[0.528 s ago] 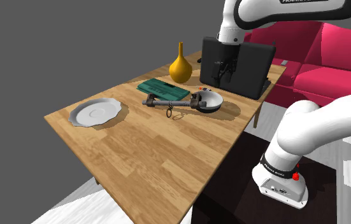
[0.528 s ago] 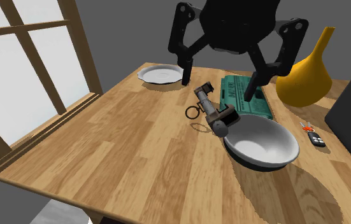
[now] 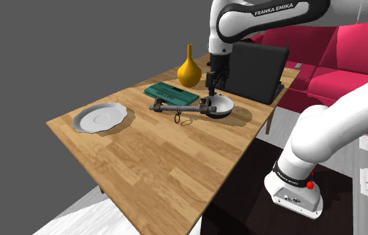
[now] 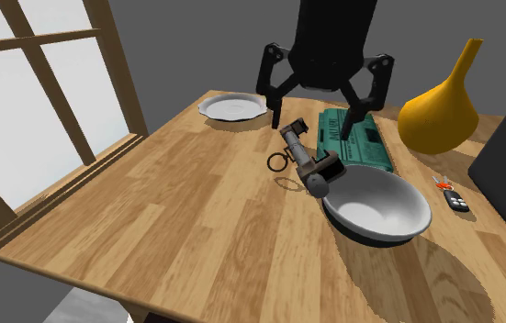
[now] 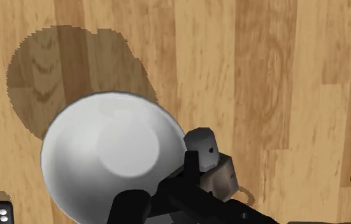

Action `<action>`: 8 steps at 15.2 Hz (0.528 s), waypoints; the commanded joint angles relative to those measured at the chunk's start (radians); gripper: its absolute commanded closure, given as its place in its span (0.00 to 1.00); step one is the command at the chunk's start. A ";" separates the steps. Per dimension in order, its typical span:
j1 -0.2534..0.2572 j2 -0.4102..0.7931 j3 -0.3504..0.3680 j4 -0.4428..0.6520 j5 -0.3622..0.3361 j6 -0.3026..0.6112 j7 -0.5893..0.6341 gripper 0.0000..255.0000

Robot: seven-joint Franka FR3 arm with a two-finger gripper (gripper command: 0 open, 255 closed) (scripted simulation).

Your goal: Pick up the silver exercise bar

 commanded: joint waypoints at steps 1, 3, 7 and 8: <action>0.006 0.095 0.003 0.050 -0.016 0.032 -0.019 0.00; 0.011 0.183 0.010 0.097 -0.031 0.060 -0.032 0.00; 0.021 0.357 0.024 0.205 -0.064 0.100 -0.053 0.00; 0.023 0.400 0.028 0.235 -0.073 0.107 -0.057 0.00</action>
